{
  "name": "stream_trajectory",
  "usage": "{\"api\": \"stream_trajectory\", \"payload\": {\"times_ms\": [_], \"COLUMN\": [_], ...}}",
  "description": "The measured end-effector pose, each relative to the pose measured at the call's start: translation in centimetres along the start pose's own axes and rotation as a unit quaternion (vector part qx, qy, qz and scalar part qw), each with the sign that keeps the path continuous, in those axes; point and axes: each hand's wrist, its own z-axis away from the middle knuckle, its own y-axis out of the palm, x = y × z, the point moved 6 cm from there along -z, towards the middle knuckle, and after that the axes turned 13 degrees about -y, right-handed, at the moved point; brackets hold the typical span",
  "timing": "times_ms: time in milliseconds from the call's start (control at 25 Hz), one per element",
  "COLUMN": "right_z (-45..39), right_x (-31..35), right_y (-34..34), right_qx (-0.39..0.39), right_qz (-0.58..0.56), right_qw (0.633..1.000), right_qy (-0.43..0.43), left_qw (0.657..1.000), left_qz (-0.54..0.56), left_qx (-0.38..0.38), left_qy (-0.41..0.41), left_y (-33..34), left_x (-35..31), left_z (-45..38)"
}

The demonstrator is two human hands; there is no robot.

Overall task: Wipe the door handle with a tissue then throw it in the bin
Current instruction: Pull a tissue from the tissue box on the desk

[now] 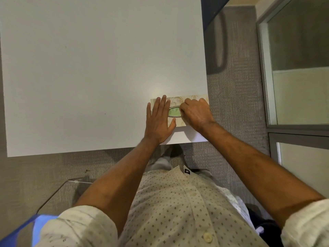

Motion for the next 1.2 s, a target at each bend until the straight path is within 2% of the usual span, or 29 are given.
{"api": "stream_trajectory", "payload": {"times_ms": [120, 240, 360, 440, 640, 720, 760, 840, 880, 960, 1040, 1120, 1200], "right_z": [0.8, 2.2, 3.5, 4.3, 6.6, 7.9, 8.6, 10.6, 11.8, 14.9, 18.8, 23.1, 27.7], "right_x": [-0.6, -1.1, -1.5, -1.9, -3.3, -4.3, -4.8, -6.2, -7.1, -9.0, -11.5, -13.9, -16.5], "right_y": [0.0, -0.2, -0.8, -1.4, -4.6, -5.7, -6.0, -6.4, -6.5, -6.8, -6.7, -6.3, -5.6], "right_qx": [-0.030, -0.087, -0.150, -0.190, -0.318, -0.352, -0.362, -0.381, -0.394, -0.428, -0.468, -0.507, -0.541], "right_qz": [-0.079, -0.229, -0.399, -0.473, -0.534, -0.555, -0.562, -0.570, -0.573, -0.572, -0.570, -0.569, -0.575], "right_qw": [0.996, 0.968, 0.902, 0.857, 0.772, 0.735, 0.719, 0.691, 0.676, 0.648, 0.609, 0.562, 0.514], "right_qy": [0.028, 0.058, 0.063, 0.080, 0.134, 0.171, 0.190, 0.230, 0.243, 0.263, 0.293, 0.323, 0.335], "left_qw": [1.000, 1.000, 1.000, 1.000, 0.994, 0.972, 0.948, 0.890, 0.873, 0.882, 0.897, 0.890, 0.876], "left_qz": [0.002, 0.005, 0.006, 0.004, 0.055, 0.189, 0.283, 0.436, 0.470, 0.455, 0.431, 0.440, 0.454], "left_qx": [-0.002, -0.001, 0.006, 0.014, 0.014, -0.003, -0.004, 0.046, 0.080, 0.109, 0.102, 0.113, 0.158], "left_qy": [0.001, 0.003, -0.003, -0.007, -0.093, -0.137, -0.147, -0.125, -0.099, -0.046, 0.001, 0.028, 0.037], "left_y": [-0.1, -0.3, -0.4, -0.6, -2.7, -4.7, -5.7, -7.1, -7.7, -8.7, -8.7, -7.9, -7.1], "left_x": [0.0, 0.0, -0.2, -0.4, -2.2, -4.8, -6.5, -10.9, -13.6, -18.9, -23.9, -28.5, -33.8], "left_z": [0.1, 0.1, 0.2, 0.2, -0.3, -0.7, -0.9, -1.4, -1.5, -1.4, -1.2, -0.9, 0.2]}}
